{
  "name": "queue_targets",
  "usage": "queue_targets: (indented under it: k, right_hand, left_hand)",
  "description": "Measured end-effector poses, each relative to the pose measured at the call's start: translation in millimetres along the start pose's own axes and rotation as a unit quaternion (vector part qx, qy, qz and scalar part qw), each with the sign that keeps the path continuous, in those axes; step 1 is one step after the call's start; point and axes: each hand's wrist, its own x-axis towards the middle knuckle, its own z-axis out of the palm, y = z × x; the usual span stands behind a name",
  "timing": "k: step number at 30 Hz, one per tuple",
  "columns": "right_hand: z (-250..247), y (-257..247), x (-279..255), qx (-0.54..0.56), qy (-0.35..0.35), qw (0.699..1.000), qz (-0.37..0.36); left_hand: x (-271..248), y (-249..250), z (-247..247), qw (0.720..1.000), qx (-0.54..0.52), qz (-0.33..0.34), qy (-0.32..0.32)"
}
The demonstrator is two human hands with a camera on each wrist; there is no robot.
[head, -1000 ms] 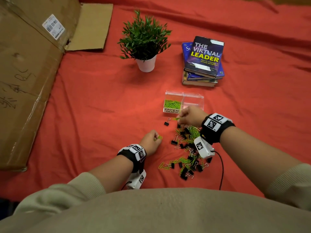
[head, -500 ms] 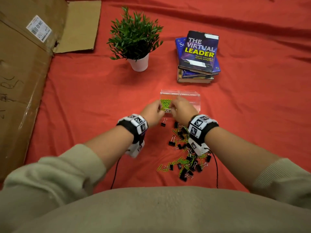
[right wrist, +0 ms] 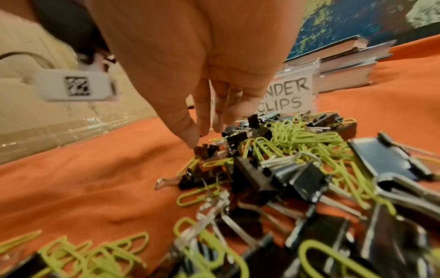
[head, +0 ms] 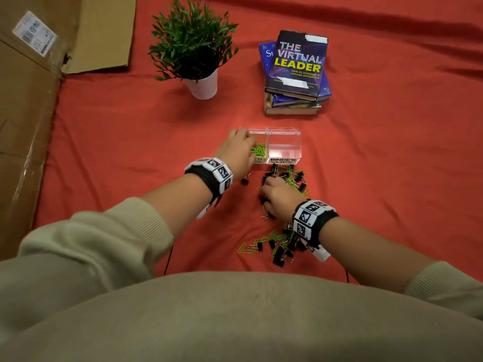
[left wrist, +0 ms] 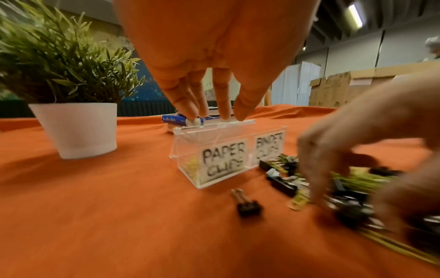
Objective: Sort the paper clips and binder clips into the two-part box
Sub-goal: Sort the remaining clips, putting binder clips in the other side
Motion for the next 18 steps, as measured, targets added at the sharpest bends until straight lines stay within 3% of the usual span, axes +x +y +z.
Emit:
queue_targets:
  k: [2,6,8,13,18]
  right_hand:
    - [-3,-1,-4,0.010,0.006,1.000,-0.011]
    - [1,-18,-23,0.010,-0.074,0.995,-0.069]
    - [11,-26,-33,-0.012,-0.102,0.990,-0.096]
    - [31,-32,-49,-0.091,-0.126,0.982,-0.112]
    - [27,-23,-51,-0.029,-0.081,0.994,-0.074]
  left_hand:
    - [-29,3,8,0.999,-0.035,-0.006,-0.017]
    - [-95,16,29,0.972,-0.065,-0.002,-0.225]
    - [-123,24,43,0.961,-0.034,0.027,-0.275]
    - [-152,29,74,0.963,0.005,0.038,-0.266]
    - [-155,29,82,0.969,0.000,0.051,-0.242]
